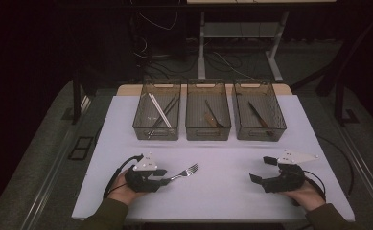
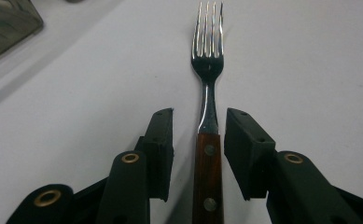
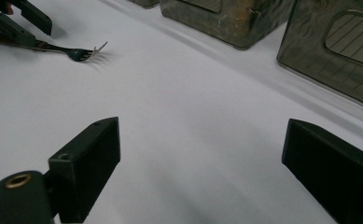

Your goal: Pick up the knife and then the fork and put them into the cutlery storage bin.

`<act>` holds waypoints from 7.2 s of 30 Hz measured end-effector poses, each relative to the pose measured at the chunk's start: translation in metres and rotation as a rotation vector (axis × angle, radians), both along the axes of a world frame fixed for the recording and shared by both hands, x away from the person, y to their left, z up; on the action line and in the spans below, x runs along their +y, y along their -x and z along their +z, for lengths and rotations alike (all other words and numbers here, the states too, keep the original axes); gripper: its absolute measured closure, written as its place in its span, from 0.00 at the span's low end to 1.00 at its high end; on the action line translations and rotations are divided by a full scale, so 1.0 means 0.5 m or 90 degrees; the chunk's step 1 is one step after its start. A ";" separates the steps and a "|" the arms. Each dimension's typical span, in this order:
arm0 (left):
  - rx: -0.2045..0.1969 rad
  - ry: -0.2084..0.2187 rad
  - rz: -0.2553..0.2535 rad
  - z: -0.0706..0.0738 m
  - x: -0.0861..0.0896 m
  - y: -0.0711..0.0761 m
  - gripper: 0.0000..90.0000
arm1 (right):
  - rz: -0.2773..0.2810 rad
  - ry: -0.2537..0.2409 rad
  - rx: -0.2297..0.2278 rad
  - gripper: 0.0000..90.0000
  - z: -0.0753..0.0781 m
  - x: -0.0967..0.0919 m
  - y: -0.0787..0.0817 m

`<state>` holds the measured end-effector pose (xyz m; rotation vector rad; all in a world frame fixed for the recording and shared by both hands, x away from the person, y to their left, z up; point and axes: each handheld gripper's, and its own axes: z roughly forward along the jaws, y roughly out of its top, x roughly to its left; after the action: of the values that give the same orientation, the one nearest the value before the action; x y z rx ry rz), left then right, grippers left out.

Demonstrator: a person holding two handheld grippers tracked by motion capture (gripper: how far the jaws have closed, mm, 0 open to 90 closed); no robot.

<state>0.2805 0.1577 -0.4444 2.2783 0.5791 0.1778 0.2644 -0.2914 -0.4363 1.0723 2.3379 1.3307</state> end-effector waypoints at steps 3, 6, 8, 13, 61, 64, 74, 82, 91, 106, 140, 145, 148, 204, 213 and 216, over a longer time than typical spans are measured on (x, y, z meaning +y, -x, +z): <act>0.008 -0.008 -0.008 -0.004 -0.005 -0.001 0.72 | 0.000 0.002 -0.001 0.13 0.000 0.000 0.000; 0.009 -0.009 -0.010 -0.006 -0.007 0.000 0.76 | 0.000 0.004 -0.001 0.13 -0.001 0.000 -0.001; 0.004 -0.015 -0.016 -0.006 -0.008 0.002 0.79 | 0.000 0.005 -0.002 0.13 -0.001 0.000 0.000; 0.000 -0.022 -0.020 -0.006 -0.012 0.006 0.85 | 0.000 0.006 -0.001 0.13 -0.001 0.001 -0.001; -0.022 0.076 0.039 0.090 -0.135 -0.005 0.86 | 0.032 -0.041 0.011 0.17 0.072 0.086 -0.057; -0.028 0.078 0.038 0.095 -0.150 -0.008 0.86 | 0.039 -0.043 0.015 0.17 0.072 0.103 -0.065; -0.040 0.089 0.055 0.100 -0.188 -0.018 0.86 | 0.046 -0.085 0.032 0.23 0.082 0.134 -0.094; -0.049 0.094 0.058 0.096 -0.198 -0.009 0.86 | 0.041 -0.131 0.056 0.45 0.073 0.149 -0.116; -0.059 0.097 0.063 0.095 -0.199 -0.006 0.86 | 0.033 -0.178 0.081 0.71 0.061 0.153 -0.135; -0.030 0.128 0.041 0.084 -0.204 -0.006 0.84 | 0.052 -0.241 0.071 0.96 0.079 0.159 -0.138; -0.042 0.148 0.023 0.030 -0.038 0.014 0.24 | -0.067 -0.115 -0.022 0.97 0.188 0.012 -0.154; -0.048 0.145 0.050 0.020 -0.011 0.015 0.16 | -0.088 -0.106 -0.031 0.97 0.195 -0.012 -0.160; -0.055 0.152 0.063 0.019 0.001 0.017 0.13 | -0.105 -0.105 -0.036 0.97 0.203 -0.026 -0.166; -0.048 0.156 0.072 0.017 -0.004 0.011 0.00 | -0.201 0.013 0.052 0.97 0.197 -0.106 -0.415; -0.043 0.159 0.072 0.017 -0.005 0.008 0.00 | -0.229 0.031 0.045 0.91 0.150 -0.119 -0.441; -0.044 0.161 0.074 0.016 -0.005 0.007 0.00 | -0.246 0.065 0.040 0.87 0.132 -0.111 -0.451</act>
<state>0.2772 0.1551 -0.4366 1.9886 0.6594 0.2256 0.4897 -0.3470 -0.3704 1.4575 2.0710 1.0359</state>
